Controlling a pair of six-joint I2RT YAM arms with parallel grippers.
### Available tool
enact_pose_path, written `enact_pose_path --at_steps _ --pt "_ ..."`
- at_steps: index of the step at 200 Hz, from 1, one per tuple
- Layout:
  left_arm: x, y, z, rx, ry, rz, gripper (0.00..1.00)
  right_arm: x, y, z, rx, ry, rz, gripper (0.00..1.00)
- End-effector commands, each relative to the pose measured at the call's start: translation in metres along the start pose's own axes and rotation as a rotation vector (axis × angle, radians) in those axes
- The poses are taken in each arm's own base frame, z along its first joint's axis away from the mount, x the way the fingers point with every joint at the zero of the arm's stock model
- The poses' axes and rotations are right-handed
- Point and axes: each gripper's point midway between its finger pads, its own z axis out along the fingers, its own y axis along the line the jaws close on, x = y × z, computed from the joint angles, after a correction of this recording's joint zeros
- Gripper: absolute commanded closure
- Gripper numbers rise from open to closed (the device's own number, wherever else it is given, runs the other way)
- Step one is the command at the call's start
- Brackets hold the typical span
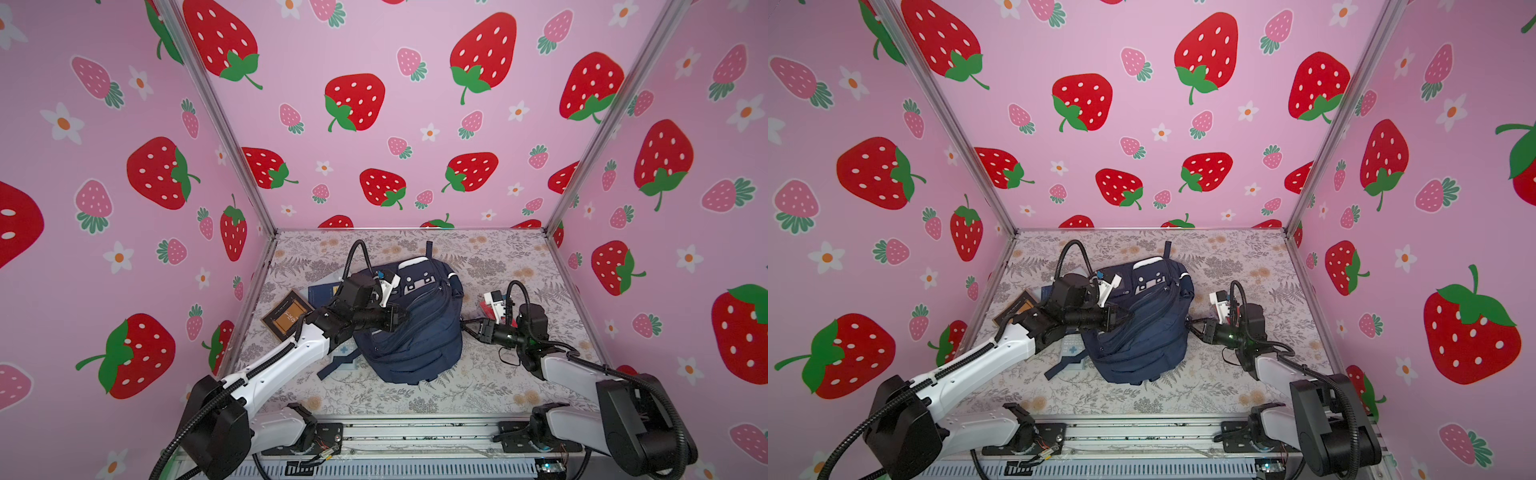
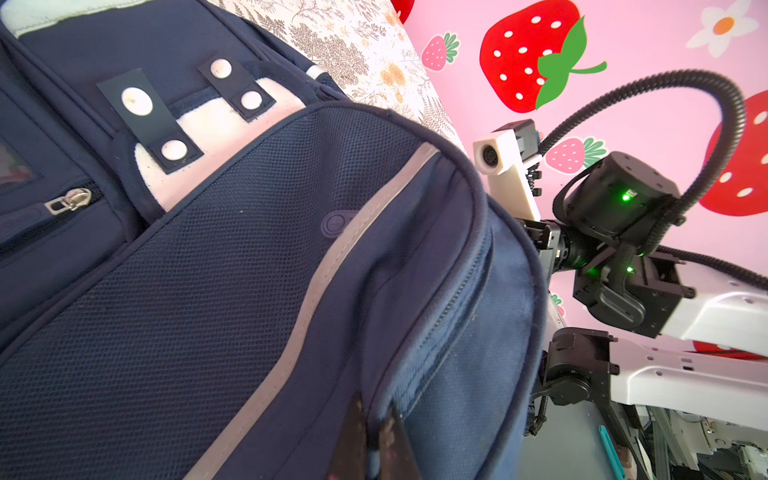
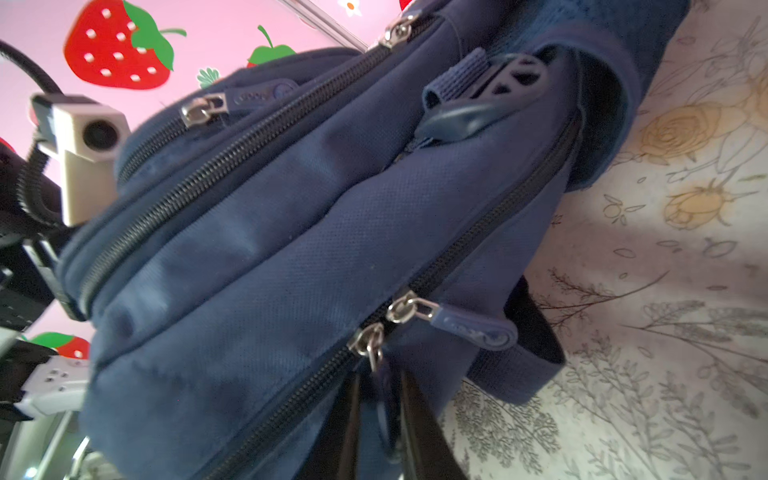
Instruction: Pack the student bag
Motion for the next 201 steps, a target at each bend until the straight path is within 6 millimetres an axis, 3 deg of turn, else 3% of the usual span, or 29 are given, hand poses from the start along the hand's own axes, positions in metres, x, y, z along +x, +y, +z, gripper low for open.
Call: enact_pose_path --at_steps 1,27,60,87,108,131,148,201 --pt "-0.027 -0.015 -0.011 0.044 -0.097 0.032 1.0 -0.001 0.007 0.0 -0.028 -0.001 -0.02 0.9" --pt "-0.027 -0.014 -0.01 0.042 -0.096 0.029 1.0 -0.001 0.005 0.001 -0.02 0.002 -0.02 0.93" --pt "-0.028 -0.011 -0.011 0.02 -0.096 0.026 1.0 -0.002 -0.01 0.001 0.084 0.019 -0.017 1.0" --pt "-0.033 0.008 -0.008 -0.09 -0.093 -0.004 1.0 -0.009 -0.016 -0.01 0.21 0.012 -0.049 1.0" --pt "-0.035 0.011 -0.001 -0.099 -0.073 -0.013 1.0 -0.02 -0.017 -0.025 0.33 -0.016 -0.082 1.0" --pt "-0.035 0.021 0.009 -0.134 -0.05 -0.038 1.0 -0.03 -0.009 -0.034 0.385 -0.029 -0.11 1.0" --pt "-0.04 0.027 0.016 -0.155 -0.047 -0.059 1.0 -0.026 -0.008 -0.034 0.421 0.004 -0.118 1.0" --pt "-0.074 0.014 0.036 -0.129 -0.074 -0.068 1.0 -0.008 0.014 -0.018 0.483 0.103 -0.204 1.0"
